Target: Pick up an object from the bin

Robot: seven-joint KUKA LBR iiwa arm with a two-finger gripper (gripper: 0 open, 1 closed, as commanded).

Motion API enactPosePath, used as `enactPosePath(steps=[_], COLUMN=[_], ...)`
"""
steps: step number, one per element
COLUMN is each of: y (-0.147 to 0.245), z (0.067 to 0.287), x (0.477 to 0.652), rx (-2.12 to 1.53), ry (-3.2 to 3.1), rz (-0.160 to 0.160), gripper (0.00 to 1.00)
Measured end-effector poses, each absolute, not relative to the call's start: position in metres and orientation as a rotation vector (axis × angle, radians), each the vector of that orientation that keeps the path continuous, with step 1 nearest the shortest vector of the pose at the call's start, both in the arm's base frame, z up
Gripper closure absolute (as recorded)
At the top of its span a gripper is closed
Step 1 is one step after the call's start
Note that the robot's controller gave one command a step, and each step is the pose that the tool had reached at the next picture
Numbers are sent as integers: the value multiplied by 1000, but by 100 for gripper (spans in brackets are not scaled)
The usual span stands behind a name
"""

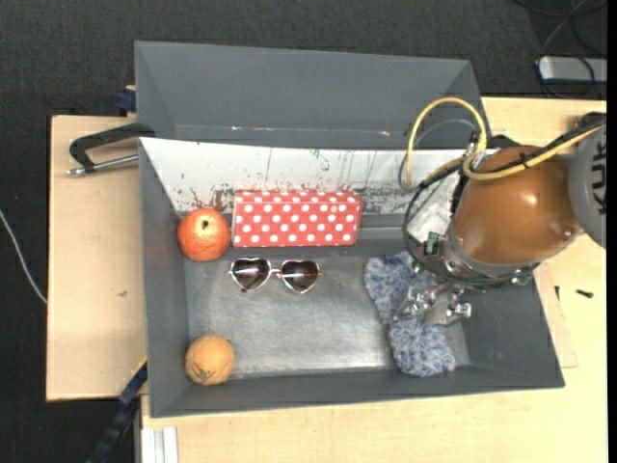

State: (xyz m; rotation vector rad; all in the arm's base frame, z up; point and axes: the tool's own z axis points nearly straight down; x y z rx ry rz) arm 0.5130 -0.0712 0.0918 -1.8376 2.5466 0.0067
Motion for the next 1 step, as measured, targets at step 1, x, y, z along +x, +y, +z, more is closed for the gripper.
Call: enactPosePath(steps=[1], y=[-71], z=[112], x=[514], rx=[-1834], ry=[2546], rz=[2], gripper=[100])
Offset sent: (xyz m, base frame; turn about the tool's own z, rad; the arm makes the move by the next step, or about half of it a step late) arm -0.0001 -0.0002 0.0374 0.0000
